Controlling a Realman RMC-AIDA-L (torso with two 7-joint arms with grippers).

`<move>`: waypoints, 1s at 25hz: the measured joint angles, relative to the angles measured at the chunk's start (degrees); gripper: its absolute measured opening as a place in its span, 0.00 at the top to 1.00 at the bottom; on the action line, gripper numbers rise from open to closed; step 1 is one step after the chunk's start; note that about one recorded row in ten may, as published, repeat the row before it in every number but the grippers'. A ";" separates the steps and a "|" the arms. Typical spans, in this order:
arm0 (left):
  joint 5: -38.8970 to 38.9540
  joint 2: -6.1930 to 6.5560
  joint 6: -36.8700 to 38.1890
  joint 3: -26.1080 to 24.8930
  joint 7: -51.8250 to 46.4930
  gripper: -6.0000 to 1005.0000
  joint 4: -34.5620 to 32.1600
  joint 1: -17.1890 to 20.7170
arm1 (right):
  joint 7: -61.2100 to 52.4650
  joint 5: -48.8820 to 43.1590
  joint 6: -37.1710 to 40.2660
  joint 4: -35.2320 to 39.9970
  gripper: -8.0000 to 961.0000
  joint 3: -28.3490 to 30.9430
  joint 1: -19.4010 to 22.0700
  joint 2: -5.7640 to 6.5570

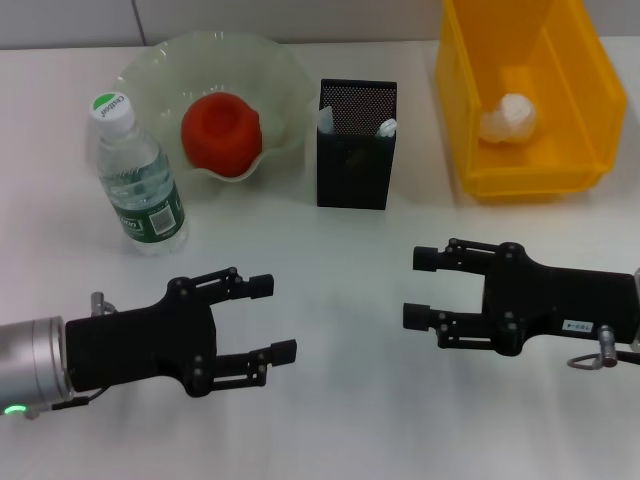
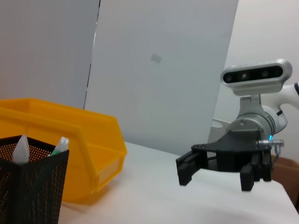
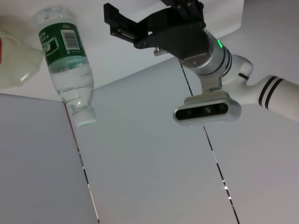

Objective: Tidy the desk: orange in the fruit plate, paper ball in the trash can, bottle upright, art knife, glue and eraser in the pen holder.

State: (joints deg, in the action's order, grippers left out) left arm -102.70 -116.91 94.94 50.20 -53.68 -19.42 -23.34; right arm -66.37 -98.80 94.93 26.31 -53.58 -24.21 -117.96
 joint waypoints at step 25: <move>-2.25 0.15 0.25 0.48 -2.77 0.21 -1.98 -1.51 | 3.44 -2.19 -0.08 0.41 0.21 -1.00 -0.75 -0.75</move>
State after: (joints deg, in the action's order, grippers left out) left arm -104.95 -116.76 95.19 50.68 -56.45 -21.40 -24.85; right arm -62.93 -100.99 94.84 26.71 -54.58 -24.96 -118.70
